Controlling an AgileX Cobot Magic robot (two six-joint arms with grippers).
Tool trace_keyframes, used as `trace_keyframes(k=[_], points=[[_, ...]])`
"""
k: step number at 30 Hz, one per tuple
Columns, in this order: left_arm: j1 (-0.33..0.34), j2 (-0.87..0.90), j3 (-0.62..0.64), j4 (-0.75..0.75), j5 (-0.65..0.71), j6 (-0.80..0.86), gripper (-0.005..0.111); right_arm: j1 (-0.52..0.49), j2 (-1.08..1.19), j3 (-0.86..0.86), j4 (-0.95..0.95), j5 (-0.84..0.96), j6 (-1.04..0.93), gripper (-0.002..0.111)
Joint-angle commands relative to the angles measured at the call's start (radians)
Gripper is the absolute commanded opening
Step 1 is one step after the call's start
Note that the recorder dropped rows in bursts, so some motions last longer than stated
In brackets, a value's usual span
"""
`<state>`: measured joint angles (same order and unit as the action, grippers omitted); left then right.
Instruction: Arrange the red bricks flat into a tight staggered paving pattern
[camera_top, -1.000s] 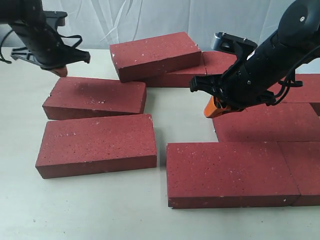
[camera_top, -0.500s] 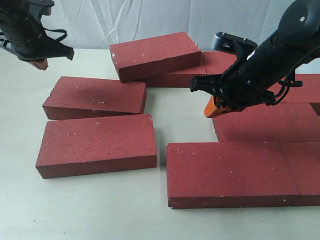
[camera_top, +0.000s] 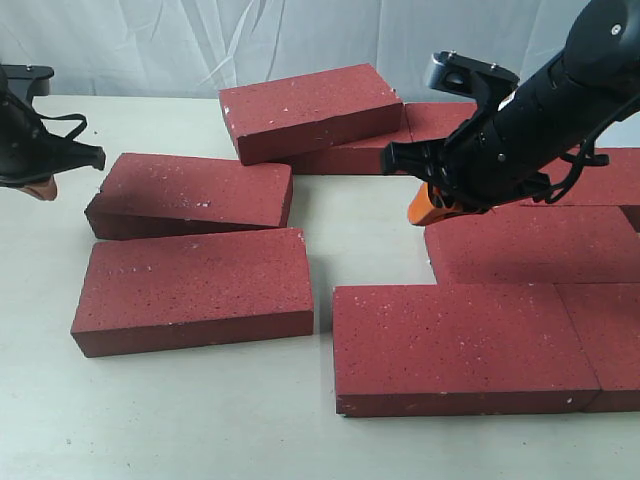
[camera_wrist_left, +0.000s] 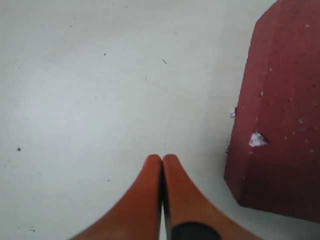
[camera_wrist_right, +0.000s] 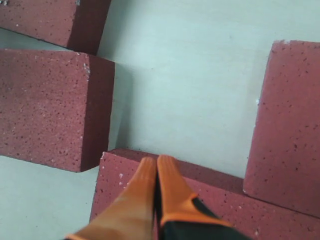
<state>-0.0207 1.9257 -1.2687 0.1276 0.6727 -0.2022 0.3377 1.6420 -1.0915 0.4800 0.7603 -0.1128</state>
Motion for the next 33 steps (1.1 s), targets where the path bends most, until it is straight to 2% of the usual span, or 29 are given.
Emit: trace_keyframes(k=[1,14,22,26,29,33], points=[[0.004,-0.010,0.012,-0.001,-0.040,-0.002,0.000,0.001,-0.009,-0.001,-0.002,-0.014,-0.031,-0.001],[0.004,-0.005,0.012,0.004,-0.135,0.035,0.000,0.001,-0.009,-0.001,0.005,-0.014,-0.033,-0.001],[0.004,0.095,0.012,-0.015,-0.177,0.074,0.000,0.001,-0.009,-0.001,0.007,-0.014,-0.033,-0.001],[0.004,0.120,0.012,-0.105,-0.183,0.100,0.000,0.001,-0.009,-0.001,0.007,-0.016,-0.033,-0.001],[-0.008,0.128,0.012,-0.186,-0.190,0.194,0.000,0.001,-0.009,-0.001,0.007,-0.016,-0.033,-0.001],[-0.031,0.128,0.012,-0.263,-0.203,0.238,0.000,0.001,-0.009,-0.001,0.014,-0.017,-0.033,-0.001]])
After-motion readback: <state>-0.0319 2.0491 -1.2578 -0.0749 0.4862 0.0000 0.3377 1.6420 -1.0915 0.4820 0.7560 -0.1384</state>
